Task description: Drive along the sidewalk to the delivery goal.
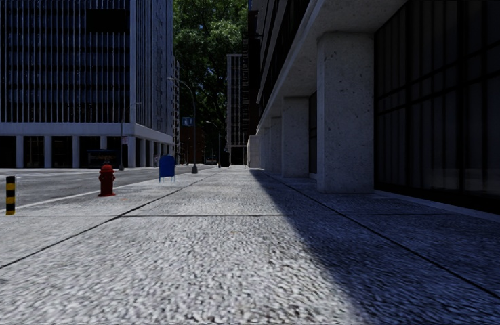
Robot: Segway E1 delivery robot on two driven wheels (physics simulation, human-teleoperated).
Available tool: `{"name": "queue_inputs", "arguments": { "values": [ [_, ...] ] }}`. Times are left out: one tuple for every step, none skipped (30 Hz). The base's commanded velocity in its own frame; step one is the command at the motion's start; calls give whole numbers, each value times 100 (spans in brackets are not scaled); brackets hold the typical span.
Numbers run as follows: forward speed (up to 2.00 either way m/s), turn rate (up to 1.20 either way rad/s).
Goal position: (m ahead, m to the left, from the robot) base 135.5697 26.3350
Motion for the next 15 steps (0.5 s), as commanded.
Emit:
{"name": "queue_inputs", "arguments": {
  "values": [
    [200,0],
    [200,0],
    [200,0],
    [200,0],
    [200,0],
    [200,0],
    [200,0],
    [200,0],
    [200,0],
    [200,0],
    [200,0],
    [200,0],
    [200,0],
    [200,0],
    [200,0]
  ]
}}
